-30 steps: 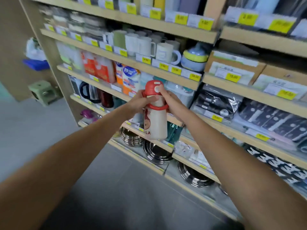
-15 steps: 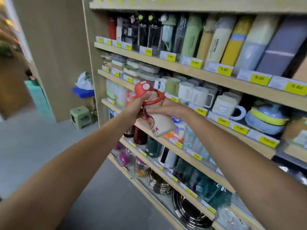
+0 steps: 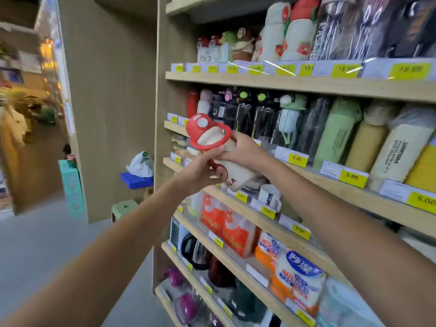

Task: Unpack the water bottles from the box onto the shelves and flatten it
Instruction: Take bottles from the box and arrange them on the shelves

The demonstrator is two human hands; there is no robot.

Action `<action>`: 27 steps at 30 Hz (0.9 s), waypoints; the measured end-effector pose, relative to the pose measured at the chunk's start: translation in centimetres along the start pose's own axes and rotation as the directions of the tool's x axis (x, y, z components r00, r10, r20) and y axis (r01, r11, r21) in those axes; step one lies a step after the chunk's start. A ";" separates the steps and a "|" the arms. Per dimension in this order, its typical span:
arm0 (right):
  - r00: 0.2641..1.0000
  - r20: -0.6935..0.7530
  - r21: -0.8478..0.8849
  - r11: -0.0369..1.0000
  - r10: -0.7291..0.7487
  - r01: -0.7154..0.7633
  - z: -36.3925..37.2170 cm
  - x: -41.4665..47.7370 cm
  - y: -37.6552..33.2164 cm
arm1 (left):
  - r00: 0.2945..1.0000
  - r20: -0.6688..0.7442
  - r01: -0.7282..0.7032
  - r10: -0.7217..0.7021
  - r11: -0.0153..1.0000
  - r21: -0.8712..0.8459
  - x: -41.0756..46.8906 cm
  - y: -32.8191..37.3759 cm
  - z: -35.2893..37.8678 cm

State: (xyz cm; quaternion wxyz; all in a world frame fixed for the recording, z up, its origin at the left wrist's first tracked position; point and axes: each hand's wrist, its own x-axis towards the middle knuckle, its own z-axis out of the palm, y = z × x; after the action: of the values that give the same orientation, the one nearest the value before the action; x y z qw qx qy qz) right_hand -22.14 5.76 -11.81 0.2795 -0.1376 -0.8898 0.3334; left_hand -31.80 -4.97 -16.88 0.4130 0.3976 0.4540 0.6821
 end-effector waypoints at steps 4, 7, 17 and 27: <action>0.995 -0.047 -0.077 0.993 -0.093 0.089 -1.1 6.2 -1.4 | 0.996 -0.029 -0.084 0.082 0.993 -0.083 5.6 3.8 -2.0; 0.997 -0.042 -0.150 0.987 -0.057 0.050 -2.4 11.1 -2.8 | 0.990 0.013 -0.142 0.143 0.988 -0.065 9.8 7.1 -4.1; 0.945 -0.301 -0.347 0.938 -0.124 0.012 -5.1 21.5 -7.5 | 0.859 0.144 -0.455 0.492 0.861 -0.226 20.3 16.3 -8.0; 0.841 -0.406 -0.510 0.852 -0.357 0.116 -9.5 27.0 -8.4 | 0.689 0.121 -0.723 0.715 0.689 0.044 28.5 22.1 -6.7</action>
State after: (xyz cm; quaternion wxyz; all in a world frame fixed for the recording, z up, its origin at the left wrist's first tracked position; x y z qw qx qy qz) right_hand -38.78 16.08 10.63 0.4930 -0.1655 -0.8537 0.0259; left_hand -52.15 14.02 7.00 0.1159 0.5929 0.2715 0.7492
